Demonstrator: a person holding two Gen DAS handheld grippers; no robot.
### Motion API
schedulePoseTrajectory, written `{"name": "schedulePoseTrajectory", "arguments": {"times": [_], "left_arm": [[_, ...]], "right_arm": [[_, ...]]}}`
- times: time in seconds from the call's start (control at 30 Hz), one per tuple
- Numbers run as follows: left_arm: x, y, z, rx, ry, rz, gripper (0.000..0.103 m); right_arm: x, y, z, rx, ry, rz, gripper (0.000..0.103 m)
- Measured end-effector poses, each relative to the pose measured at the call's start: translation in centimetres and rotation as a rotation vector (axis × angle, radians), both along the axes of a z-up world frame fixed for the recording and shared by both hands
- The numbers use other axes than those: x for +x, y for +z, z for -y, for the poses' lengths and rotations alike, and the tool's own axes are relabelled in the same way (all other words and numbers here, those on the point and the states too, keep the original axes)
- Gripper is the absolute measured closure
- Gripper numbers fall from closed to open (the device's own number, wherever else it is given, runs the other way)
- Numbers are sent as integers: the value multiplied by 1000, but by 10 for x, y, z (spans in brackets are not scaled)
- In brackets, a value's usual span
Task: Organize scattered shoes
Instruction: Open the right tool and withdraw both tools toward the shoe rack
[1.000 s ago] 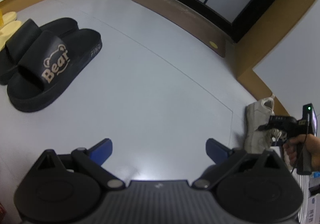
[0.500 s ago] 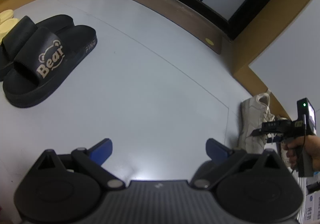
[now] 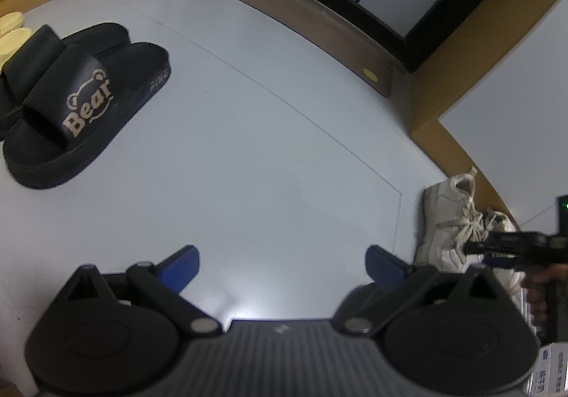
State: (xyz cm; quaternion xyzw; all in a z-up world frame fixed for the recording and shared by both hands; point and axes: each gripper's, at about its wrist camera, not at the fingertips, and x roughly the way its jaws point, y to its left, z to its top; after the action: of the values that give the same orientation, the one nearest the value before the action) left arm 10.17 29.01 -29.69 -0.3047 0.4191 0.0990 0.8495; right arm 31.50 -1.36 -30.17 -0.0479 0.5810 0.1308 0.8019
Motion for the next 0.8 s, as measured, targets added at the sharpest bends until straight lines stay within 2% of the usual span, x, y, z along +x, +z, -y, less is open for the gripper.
{"name": "schedulePoseTrajectory", "arguments": {"times": [0.2, 0.33, 0.5, 0.67, 0.8], "left_arm": [[13, 13, 20, 20, -63, 31, 4], [24, 25, 46, 40, -142, 55, 5], [37, 36, 78, 81, -224, 57, 6], [53, 53, 116, 122, -313, 82, 7], [60, 71, 143, 110, -390, 93, 13]], "right_arm": [[-16, 41, 58, 38, 3, 49, 24], [-52, 73, 98, 61, -16, 82, 24], [-83, 90, 151, 119, -63, 124, 24], [-115, 106, 183, 159, -70, 170, 26], [-148, 108, 219, 199, -116, 202, 26]]}}
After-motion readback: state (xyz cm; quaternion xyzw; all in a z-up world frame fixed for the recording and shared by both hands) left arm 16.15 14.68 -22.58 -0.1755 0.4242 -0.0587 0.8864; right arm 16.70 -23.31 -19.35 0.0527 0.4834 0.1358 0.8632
